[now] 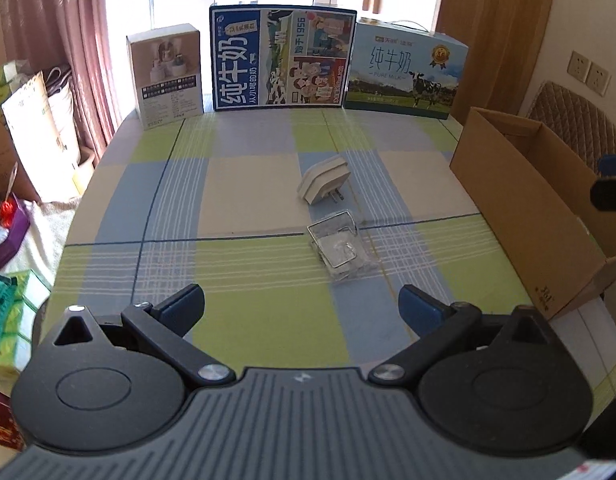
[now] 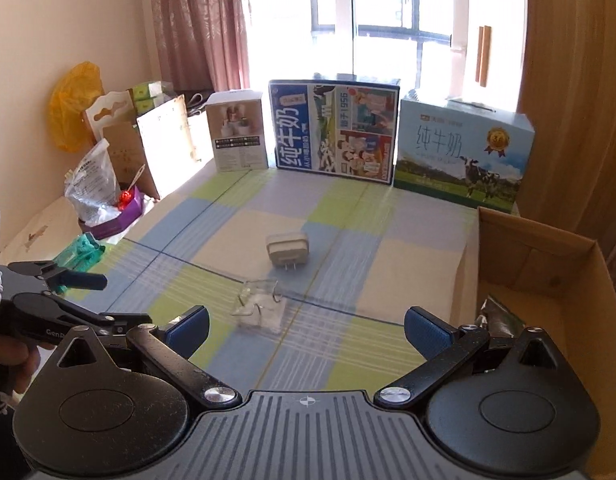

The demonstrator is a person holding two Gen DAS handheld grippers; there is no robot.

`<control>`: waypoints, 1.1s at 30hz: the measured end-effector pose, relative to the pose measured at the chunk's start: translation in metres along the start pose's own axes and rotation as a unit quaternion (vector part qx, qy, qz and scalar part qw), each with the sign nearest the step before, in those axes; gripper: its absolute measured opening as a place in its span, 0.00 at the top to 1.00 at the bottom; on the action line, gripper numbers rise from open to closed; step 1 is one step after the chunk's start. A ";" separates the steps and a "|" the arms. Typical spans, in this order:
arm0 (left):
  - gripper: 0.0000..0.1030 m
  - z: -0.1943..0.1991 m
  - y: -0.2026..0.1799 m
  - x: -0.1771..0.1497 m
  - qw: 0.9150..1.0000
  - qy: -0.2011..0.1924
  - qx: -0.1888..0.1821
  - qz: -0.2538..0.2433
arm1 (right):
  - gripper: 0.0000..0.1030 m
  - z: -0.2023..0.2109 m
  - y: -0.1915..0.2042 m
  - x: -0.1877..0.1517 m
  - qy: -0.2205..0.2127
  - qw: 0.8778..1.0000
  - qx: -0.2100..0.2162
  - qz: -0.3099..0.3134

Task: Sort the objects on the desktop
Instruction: 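Move both tools back toward the plastic holder and white charger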

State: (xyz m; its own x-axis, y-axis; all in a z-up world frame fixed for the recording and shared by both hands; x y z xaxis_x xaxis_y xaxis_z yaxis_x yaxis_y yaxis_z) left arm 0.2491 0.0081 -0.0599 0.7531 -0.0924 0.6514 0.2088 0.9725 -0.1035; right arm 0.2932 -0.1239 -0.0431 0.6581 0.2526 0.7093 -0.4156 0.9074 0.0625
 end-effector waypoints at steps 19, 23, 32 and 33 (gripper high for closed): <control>0.23 -0.115 -0.016 0.009 0.999 -0.001 -0.030 0.027 | 0.14 -0.110 -0.022 0.015 0.029 0.999 0.013 0.003; 0.32 -0.139 -0.022 0.008 0.999 0.012 -0.029 0.014 | 0.18 -0.126 -0.028 0.012 0.037 0.999 0.015 -0.003; 0.52 -0.153 -0.026 0.014 0.999 0.006 -0.038 0.006 | 0.18 -0.153 -0.037 0.005 0.054 0.998 0.017 -0.015; 0.55 -0.154 -0.027 0.013 0.999 0.008 -0.042 0.005 | 0.18 -0.155 -0.038 0.004 0.055 0.998 0.017 -0.016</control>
State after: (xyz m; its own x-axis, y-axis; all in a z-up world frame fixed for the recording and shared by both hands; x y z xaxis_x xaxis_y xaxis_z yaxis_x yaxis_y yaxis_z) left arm 0.3496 -0.0524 -0.1640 0.7653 -0.0864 0.6379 0.2521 0.9520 -0.1736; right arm 0.4086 -0.1051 -0.1511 0.7357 0.2609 0.6250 -0.4135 0.9039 0.1093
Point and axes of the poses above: each gripper's, at about its wrist camera, not at the fingertips, and z roughly against the way its jaws point, y to its left, x to its top, the point moved 10 cm from there along -z, roughly the way its jaws point, and after that the axes turned 4 degrees about y, right-handed, at the moved point
